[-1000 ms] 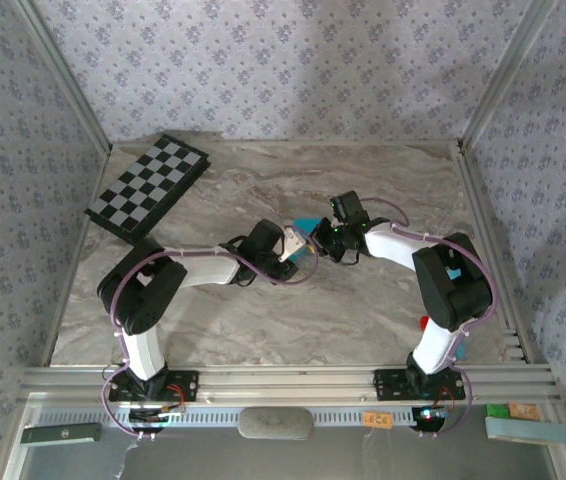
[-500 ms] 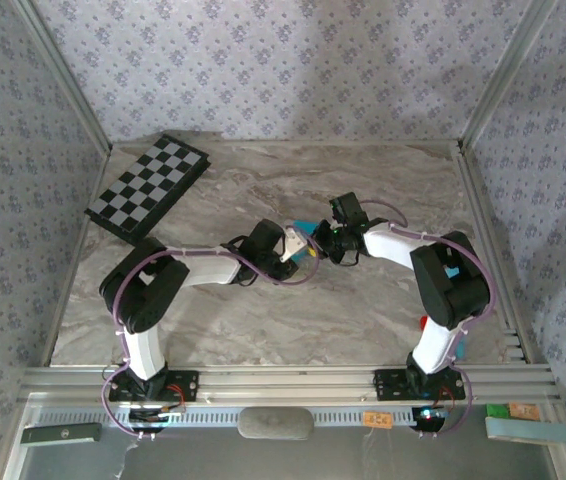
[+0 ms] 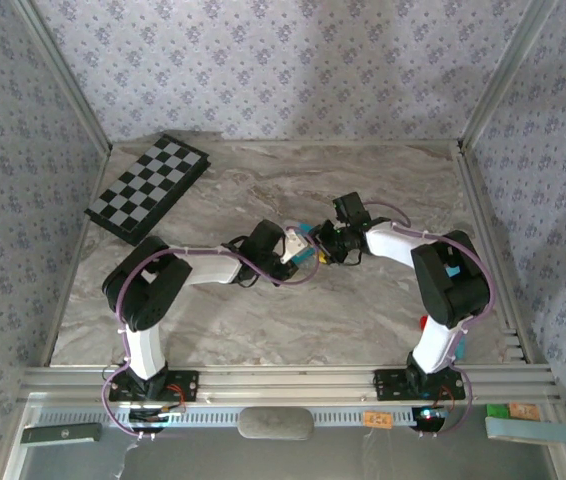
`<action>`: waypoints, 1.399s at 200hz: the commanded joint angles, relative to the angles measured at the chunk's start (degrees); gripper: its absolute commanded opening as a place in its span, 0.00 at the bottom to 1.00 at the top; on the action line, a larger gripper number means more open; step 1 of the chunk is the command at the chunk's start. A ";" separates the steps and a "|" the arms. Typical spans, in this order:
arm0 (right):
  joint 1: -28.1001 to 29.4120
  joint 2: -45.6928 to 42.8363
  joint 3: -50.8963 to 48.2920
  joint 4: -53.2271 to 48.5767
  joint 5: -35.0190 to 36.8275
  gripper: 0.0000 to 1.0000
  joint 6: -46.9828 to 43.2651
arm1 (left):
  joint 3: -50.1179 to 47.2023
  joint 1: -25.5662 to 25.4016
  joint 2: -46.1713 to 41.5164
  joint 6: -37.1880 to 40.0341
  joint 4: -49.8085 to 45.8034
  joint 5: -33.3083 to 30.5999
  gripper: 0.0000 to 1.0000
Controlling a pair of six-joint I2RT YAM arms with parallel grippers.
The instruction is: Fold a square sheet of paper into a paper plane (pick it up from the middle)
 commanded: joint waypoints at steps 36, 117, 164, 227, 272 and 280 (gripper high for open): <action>-1.55 -1.13 0.83 -2.31 -0.30 0.47 -1.39 | 2.66 1.73 1.53 -2.26 -2.49 6.86 0.12; -3.68 -4.82 -0.64 -3.17 2.84 0.53 -5.25 | 1.16 4.36 1.47 -10.56 0.58 12.85 0.07; -4.11 -4.92 -0.76 -4.17 2.33 0.54 -6.68 | -1.15 5.25 1.06 -11.77 3.65 13.20 0.09; -3.00 0.61 0.14 -1.32 -3.17 0.58 -1.90 | -0.89 4.12 -1.07 -5.89 1.44 9.89 0.10; -2.36 2.37 1.45 0.02 -4.19 0.60 -0.61 | 0.20 1.48 -2.23 -0.63 -2.10 3.57 0.10; -2.55 2.17 1.29 0.24 -4.25 0.60 -0.42 | 0.34 1.11 -2.24 0.02 -2.48 2.56 0.10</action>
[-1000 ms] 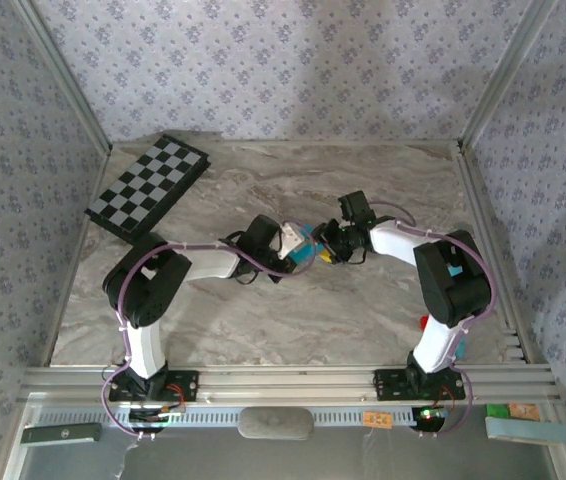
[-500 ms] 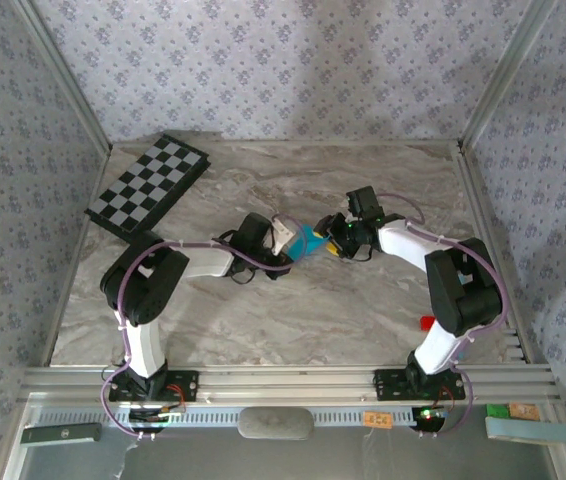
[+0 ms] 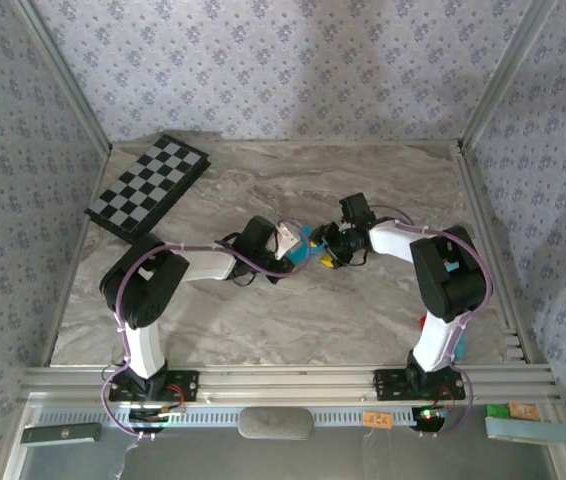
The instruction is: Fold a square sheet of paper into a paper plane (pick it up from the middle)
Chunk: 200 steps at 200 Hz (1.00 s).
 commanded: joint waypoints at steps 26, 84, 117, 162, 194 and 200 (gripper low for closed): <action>0.61 -0.06 1.12 1.28 -0.87 0.63 2.48 | 1.42 -2.68 -2.27 6.53 -2.98 -7.21 0.10; 1.57 2.40 0.40 2.48 -2.43 0.51 4.51 | 1.63 -4.58 -2.83 10.37 -1.68 -12.92 0.10; 1.43 1.84 -0.24 2.61 -2.30 0.26 4.72 | 0.01 -4.73 -3.91 10.99 0.52 -14.16 0.13; 1.42 0.82 -0.15 3.02 -1.27 0.05 5.08 | -1.82 -4.85 -5.26 10.41 0.05 -15.38 0.23; 1.41 0.69 0.18 2.81 -1.17 0.04 5.03 | -3.75 -4.85 -6.39 9.53 -0.32 -15.50 0.25; 1.51 0.73 0.28 2.58 -1.18 0.04 4.96 | -3.94 -4.88 -6.48 9.37 -0.41 -15.35 0.25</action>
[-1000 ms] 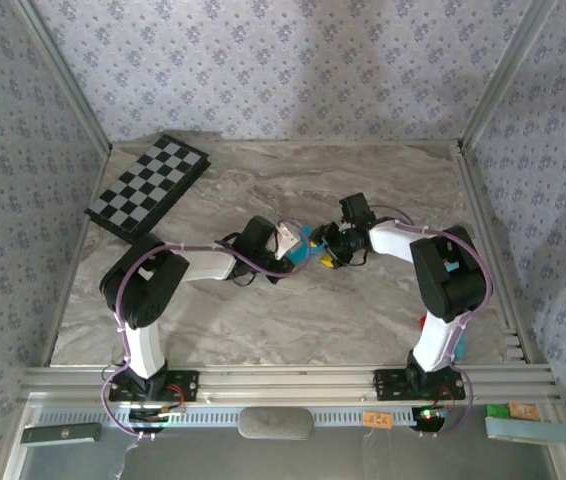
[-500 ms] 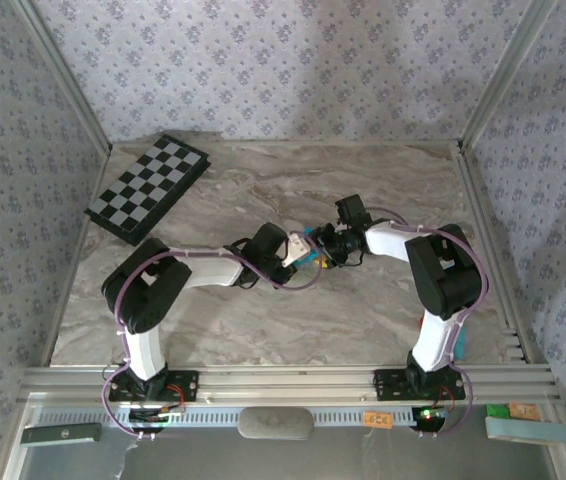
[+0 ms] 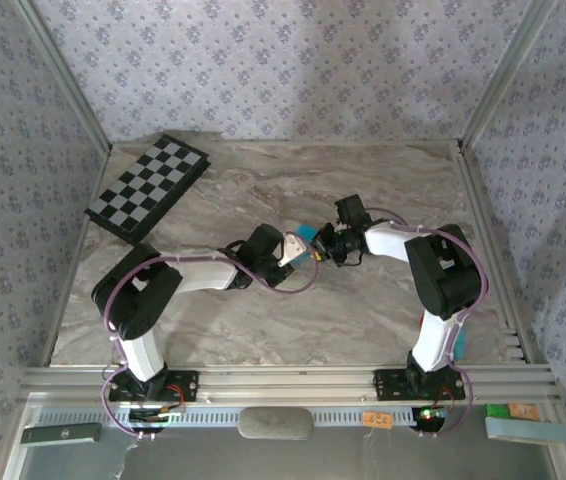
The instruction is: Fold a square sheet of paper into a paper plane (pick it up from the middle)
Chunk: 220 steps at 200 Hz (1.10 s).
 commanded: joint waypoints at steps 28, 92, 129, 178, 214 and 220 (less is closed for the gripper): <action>0.31 -0.60 0.64 -1.31 0.53 0.04 0.25 | -1.63 -0.38 -1.94 -0.93 -0.26 -0.18 0.24; 0.57 -0.25 1.26 -2.39 0.46 0.06 -0.24 | -1.57 -0.43 -1.09 -3.04 0.07 2.16 0.20; 0.58 -0.62 1.35 -3.07 0.86 0.12 -0.71 | -2.13 -0.35 -0.14 -4.50 1.09 3.08 0.17; 0.51 -1.80 1.26 -4.17 2.00 0.29 -1.03 | -3.67 -0.38 0.60 -6.27 3.19 3.67 0.14; 0.14 -3.05 1.35 -5.81 3.69 0.40 -2.09 | -5.09 -0.43 0.61 -7.85 5.01 4.01 0.13; 0.09 -3.28 1.35 -6.12 4.03 0.41 -2.30 | -5.26 -0.42 0.61 -8.13 5.38 4.09 0.14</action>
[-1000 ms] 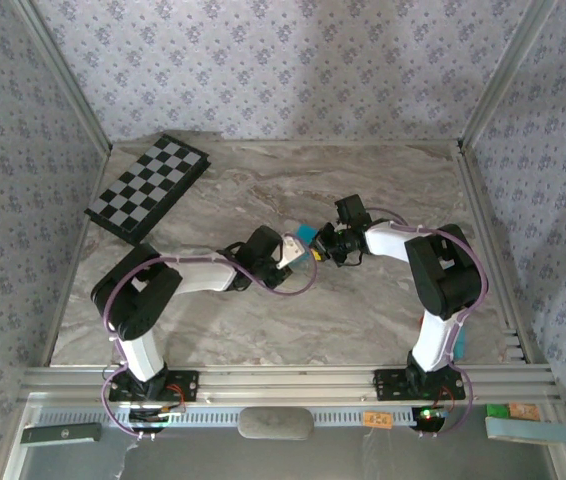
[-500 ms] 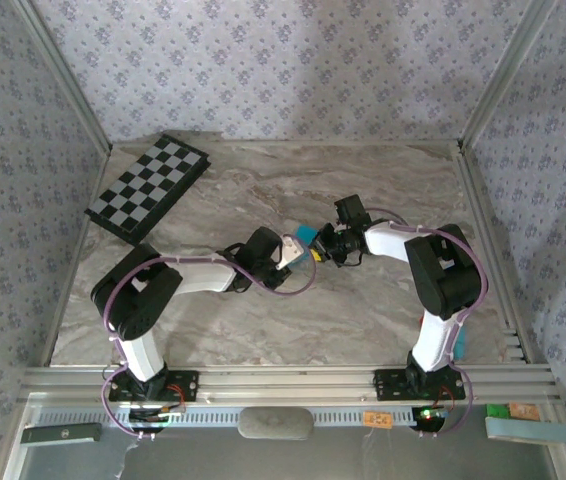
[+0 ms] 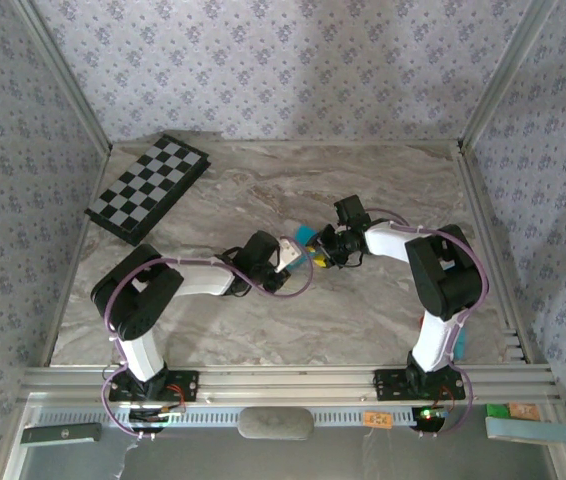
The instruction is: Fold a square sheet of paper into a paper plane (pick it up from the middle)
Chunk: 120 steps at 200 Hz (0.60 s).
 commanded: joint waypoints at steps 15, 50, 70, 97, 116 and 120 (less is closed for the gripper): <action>-0.53 -3.38 1.22 -3.80 3.20 0.46 -1.83 | -1.76 -0.42 0.83 -2.56 2.64 1.80 0.13; -1.16 -6.35 0.24 -3.96 6.54 0.55 -4.14 | -3.25 -0.43 1.39 -4.86 4.72 2.62 0.13; -1.66 -8.90 -1.54 -1.74 7.96 0.58 -5.82 | -4.05 -0.37 1.69 -6.60 6.03 3.56 0.13; -2.17 -12.33 -5.19 2.87 8.84 0.59 -7.53 | -5.06 -0.21 2.35 -8.96 7.45 5.00 0.12; -2.37 -13.63 -6.96 4.86 8.94 0.59 -8.70 | -5.46 0.22 2.85 -10.78 7.99 6.42 0.11; -2.37 -13.86 -7.29 5.37 8.88 0.59 -8.86 | -5.57 0.38 3.00 -11.16 8.09 6.81 0.11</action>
